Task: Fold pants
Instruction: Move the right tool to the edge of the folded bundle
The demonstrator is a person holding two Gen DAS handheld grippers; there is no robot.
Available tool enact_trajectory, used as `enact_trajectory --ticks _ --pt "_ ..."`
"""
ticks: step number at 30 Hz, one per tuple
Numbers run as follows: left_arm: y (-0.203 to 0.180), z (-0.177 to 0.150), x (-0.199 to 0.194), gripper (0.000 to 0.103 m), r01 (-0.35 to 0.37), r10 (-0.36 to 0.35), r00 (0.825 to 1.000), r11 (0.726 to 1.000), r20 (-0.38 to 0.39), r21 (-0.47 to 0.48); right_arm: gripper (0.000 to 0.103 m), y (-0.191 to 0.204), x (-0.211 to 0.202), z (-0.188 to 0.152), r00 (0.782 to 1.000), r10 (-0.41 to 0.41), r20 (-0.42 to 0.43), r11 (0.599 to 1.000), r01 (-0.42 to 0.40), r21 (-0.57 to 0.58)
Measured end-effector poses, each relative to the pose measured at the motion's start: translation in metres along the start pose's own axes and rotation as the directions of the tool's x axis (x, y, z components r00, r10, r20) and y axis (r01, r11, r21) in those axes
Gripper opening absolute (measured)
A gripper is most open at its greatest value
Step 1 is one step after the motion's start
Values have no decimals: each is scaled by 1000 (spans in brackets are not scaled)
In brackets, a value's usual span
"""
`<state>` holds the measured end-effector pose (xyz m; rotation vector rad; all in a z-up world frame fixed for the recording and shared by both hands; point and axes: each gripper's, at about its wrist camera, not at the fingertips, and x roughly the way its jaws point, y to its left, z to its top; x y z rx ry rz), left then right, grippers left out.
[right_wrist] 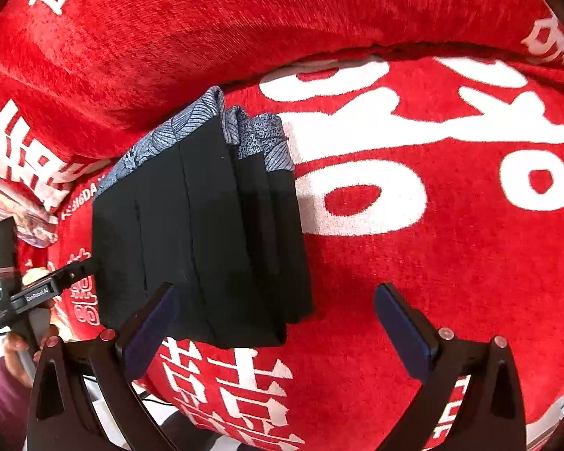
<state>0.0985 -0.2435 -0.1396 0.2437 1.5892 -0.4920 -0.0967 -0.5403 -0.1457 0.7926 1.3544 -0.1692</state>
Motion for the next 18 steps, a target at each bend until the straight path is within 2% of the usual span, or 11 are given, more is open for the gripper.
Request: enact_trajectory --ticks 4,8,12,15,18 --pt "3 2 7 103 11 -11 1000 1000 -7 -17 103 -8 8 7 998 66 -21 998 -66 12" --pt "8 7 12 103 83 -83 996 994 -5 -68 103 -10 15 12 993 114 -43 993 -114 8" --pt "7 10 21 103 117 -118 993 992 -28 -40 103 -14 25 15 986 155 -67 988 -155 5" --pt "9 11 26 103 144 -144 989 989 -39 -20 103 -15 32 18 972 219 -85 976 -220 -4" --pt "15 10 33 103 211 -213 975 977 -60 -38 103 -18 39 20 959 259 -113 965 -261 -4"
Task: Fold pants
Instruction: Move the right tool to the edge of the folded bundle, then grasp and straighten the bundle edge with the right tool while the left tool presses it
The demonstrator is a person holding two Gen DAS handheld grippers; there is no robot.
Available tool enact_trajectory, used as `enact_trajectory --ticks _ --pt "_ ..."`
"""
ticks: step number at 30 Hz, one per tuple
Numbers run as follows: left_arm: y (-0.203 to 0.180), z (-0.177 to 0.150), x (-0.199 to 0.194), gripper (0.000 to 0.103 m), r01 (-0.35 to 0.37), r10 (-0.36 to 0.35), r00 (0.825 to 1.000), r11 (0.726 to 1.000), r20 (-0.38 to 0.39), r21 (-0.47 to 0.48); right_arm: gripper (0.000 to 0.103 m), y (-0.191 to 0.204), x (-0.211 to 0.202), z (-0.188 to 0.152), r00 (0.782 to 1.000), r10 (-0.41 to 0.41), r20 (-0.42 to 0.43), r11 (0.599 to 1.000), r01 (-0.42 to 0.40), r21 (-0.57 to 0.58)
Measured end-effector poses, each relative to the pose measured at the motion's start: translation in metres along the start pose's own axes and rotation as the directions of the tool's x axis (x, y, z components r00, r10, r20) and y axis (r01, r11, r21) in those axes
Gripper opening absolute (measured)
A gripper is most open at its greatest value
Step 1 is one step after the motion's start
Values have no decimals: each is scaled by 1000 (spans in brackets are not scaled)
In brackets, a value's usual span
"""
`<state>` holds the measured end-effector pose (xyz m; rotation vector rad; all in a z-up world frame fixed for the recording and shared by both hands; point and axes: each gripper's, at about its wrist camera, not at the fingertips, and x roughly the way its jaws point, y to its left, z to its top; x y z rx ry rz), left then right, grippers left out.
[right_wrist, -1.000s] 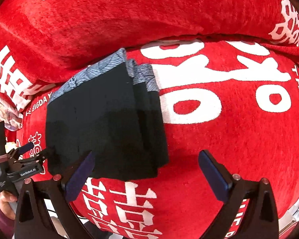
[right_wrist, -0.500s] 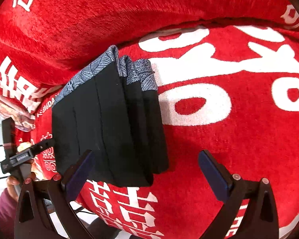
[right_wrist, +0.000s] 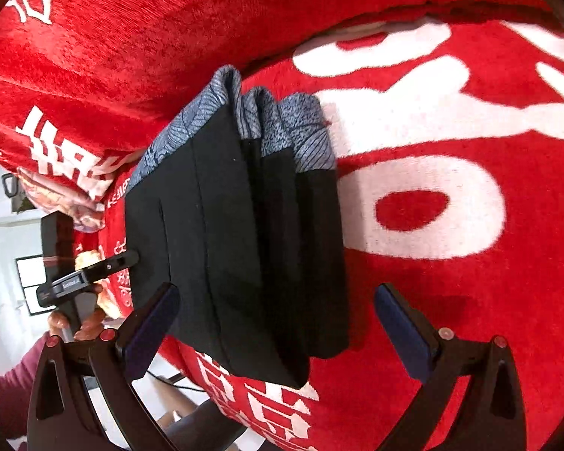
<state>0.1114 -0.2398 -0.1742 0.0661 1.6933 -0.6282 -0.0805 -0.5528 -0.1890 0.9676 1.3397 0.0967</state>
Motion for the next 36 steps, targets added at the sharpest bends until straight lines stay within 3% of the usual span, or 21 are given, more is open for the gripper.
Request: enact_trajectory --ticks 7,11,14,19,22,23,24,26,27,30,36 --pt "7 4 20 103 99 -100 995 993 -12 -69 103 -19 16 11 992 124 -25 991 -123 56" --pt "-13 4 20 103 91 -91 996 996 15 3 103 -13 17 16 982 186 -25 982 -185 49" --pt "-22 5 31 103 42 -43 999 998 4 49 103 -9 22 17 987 158 -39 987 -158 1" --pt "-5 4 40 103 138 -139 990 990 -20 -37 103 -20 28 24 974 225 4 973 -225 53" --pt "-4 -2 39 103 134 -134 991 990 0 -52 103 -29 26 25 965 262 31 958 -264 114" --pt "-6 -3 38 103 118 -117 993 992 8 -48 98 -29 25 25 969 245 36 960 -248 129" --pt "-10 -5 35 98 100 -99 995 994 22 -37 79 -29 24 24 973 226 38 964 -229 137" --pt "-21 -10 30 87 89 -89 995 996 49 -9 66 -24 25 22 988 152 28 978 -155 137" --pt "-27 -10 27 79 90 -90 994 996 62 0 58 -24 23 22 987 158 32 978 -161 130" --pt "-38 -16 15 65 70 -72 993 997 93 30 46 -14 14 17 986 160 44 982 -164 94" --pt "-47 -32 -15 62 83 -89 992 994 92 73 42 7 -6 -1 970 238 50 967 -242 84"
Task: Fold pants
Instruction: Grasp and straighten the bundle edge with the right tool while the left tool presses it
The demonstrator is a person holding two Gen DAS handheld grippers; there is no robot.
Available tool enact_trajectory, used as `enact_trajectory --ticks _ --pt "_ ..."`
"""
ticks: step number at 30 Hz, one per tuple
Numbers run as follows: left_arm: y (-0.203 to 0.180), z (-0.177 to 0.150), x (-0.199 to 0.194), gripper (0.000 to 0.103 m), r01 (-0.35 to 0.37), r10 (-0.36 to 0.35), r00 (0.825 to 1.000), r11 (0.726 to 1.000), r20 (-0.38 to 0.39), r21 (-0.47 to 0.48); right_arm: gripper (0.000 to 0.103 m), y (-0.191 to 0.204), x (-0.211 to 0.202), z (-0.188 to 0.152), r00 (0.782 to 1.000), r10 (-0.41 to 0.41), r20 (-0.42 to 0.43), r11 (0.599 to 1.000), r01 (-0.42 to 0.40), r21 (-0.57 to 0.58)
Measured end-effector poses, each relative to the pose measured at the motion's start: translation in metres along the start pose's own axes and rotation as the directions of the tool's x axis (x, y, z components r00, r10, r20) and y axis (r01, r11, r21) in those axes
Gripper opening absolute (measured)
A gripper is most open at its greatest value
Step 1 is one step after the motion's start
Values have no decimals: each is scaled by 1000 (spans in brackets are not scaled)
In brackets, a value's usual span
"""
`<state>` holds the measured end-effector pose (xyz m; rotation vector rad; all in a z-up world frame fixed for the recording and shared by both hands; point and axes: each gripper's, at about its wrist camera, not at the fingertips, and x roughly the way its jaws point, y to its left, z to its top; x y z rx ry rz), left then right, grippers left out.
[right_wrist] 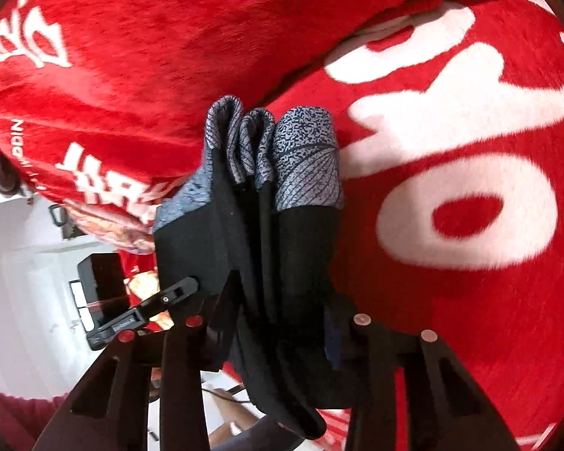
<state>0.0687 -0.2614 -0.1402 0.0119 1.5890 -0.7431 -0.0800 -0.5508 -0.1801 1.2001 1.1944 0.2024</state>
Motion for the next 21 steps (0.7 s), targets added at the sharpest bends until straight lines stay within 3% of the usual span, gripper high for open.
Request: enact_trajectory --ticks 5,10,12,14,15,16,17,21 --pt "1 -33 -18 62 -12 12 999 1000 -34 13 41 5 -13 -35 998 56 -28 998 -55 28" --pt "16 -60 -15 62 -43 40 998 998 -58 -44 42 8 -11 -75 999 51 -18 998 -50 40" --pt "24 -70 -1 71 -89 84 994 994 -70 -68 41 4 -5 -85 999 29 -19 999 -28 35" --pt "39 -86 -2 82 -157 150 985 985 -84 -76 42 -2 9 -91 998 -51 -37 998 52 21" --pt "42 -88 -2 88 -173 167 983 981 -77 -84 48 -5 13 -92 995 -93 -47 996 94 7" --pt "42 -88 -4 88 -181 176 982 979 -63 -90 53 -6 21 -94 979 -198 -51 980 197 -29" --pt "41 -88 -7 88 -197 193 980 976 -59 -88 58 -5 23 -95 969 -242 -41 970 241 -43" --pt "31 -91 -26 88 -319 318 948 946 -23 -51 65 5 16 -98 940 -342 -6 938 342 -56"
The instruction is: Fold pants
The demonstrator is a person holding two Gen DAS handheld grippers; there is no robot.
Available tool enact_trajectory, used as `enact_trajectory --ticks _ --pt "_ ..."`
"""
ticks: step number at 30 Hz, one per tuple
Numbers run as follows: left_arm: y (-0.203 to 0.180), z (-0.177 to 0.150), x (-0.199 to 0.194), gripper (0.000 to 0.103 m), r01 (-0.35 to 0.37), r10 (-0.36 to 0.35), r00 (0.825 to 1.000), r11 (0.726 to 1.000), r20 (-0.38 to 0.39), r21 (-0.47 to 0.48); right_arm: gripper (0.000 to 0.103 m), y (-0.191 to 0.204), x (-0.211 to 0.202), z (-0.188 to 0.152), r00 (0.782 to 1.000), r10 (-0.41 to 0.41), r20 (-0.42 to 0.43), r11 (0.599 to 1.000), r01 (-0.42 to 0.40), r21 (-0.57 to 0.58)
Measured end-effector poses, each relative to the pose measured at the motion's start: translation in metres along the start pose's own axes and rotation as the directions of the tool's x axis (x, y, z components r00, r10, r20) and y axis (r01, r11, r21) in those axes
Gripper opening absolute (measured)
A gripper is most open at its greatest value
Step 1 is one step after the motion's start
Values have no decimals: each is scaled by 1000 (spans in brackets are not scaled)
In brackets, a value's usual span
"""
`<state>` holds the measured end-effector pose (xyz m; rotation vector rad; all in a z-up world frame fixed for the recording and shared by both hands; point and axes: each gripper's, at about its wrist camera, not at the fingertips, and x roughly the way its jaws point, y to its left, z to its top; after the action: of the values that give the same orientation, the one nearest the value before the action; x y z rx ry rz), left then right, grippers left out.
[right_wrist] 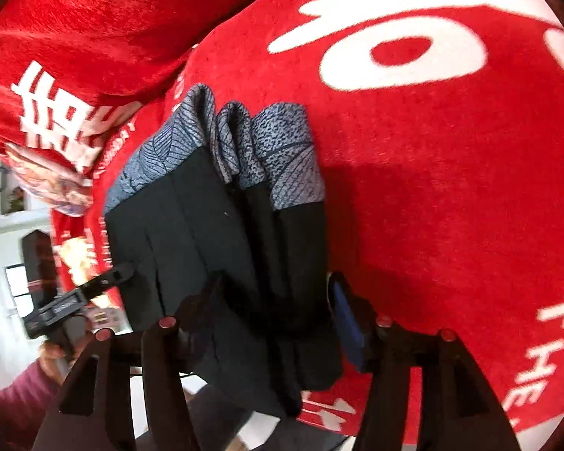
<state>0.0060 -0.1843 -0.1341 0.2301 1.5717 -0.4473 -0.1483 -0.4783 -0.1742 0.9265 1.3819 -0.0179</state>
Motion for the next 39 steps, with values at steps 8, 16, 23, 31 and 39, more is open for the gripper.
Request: enact_trajectory --ticks 8,16,23,31,39 --pt "-10 -22 -52 88 -122 119 991 992 54 38 74 9 -30 -19 994 -108 4 994 108 5" --pt "-38 -38 -68 88 -135 130 990 986 53 100 80 43 -61 -43 979 -191 71 981 193 -33" --pt "-53 -48 -82 103 -134 117 988 976 104 169 83 78 -66 -61 955 -269 127 959 278 -55" --pt "-53 -60 -98 103 -137 115 986 969 119 203 99 108 -75 -86 916 -340 214 930 361 -67" --pt "-46 -71 -110 103 -156 131 983 967 132 202 103 127 -83 -99 888 -376 263 914 403 -53"
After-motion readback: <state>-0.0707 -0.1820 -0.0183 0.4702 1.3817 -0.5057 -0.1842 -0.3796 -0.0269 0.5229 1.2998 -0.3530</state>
